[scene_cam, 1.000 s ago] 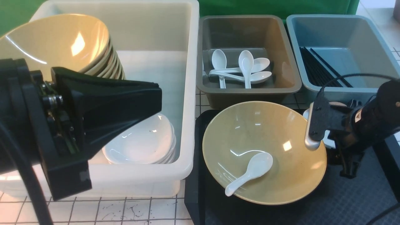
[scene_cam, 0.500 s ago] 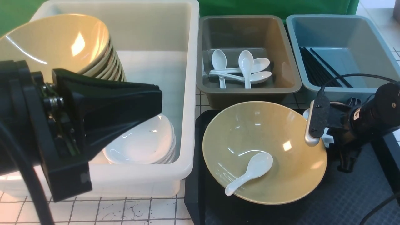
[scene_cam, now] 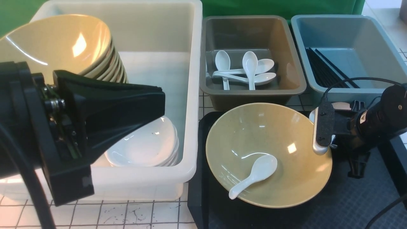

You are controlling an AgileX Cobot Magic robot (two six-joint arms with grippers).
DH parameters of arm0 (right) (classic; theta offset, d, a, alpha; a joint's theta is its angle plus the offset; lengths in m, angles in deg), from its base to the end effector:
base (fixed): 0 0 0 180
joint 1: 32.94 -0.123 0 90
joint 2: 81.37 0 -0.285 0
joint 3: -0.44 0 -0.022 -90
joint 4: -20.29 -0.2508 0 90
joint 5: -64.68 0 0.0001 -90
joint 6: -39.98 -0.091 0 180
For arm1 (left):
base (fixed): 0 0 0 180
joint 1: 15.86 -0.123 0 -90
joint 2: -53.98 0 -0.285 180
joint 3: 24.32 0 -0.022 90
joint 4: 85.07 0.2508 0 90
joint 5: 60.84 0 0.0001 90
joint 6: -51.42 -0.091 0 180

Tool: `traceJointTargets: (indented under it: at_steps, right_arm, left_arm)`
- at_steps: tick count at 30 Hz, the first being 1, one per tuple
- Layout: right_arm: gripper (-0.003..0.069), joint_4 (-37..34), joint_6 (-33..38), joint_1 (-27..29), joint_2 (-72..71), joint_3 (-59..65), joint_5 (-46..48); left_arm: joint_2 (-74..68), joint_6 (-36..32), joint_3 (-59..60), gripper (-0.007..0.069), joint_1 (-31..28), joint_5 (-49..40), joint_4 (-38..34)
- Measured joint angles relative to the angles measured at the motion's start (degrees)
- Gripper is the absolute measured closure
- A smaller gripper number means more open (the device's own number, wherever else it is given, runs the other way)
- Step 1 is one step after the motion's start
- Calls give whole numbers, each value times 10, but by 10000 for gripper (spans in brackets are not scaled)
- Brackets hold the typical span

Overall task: On white black table put chopsticks spoon bowls plates into blue grey white boxes.
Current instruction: 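Reach for and grasp the small white dish on the black tray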

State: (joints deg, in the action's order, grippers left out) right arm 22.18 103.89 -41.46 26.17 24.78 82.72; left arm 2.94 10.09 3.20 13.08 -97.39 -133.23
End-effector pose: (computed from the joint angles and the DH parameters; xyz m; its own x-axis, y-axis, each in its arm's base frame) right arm 0.3293 0.0484 0.1649 -0.2216 -0.9548 -0.1982 -0.8388 0.2903 -0.4606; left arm 0.1038 -0.1036 0.3949 -0.2326 0.1185 -0.9653 0.8067 0.5780 -0.1235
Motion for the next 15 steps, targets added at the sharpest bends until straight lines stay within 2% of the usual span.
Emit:
traceJointTargets:
  at_steps: [4, 7, 9, 15]
  right_arm:
    - [470, 7, 7, 1, -9, 0, 18]
    - [529, 13, 7, 1, -33, 0, 39]
    - [575, 14, 2, 1, -57, 0, 71]
    - [605, 11, -45, 1, -126, 4, 205]
  left_arm:
    - [0, 0, 0, 625, 0, 0, 0]
    - [0, 0, 0, 625, 0, 0, 0]
    - [0, 0, 0, 625, 0, 0, 0]
    - [0, 0, 0, 625, 0, 0, 0]
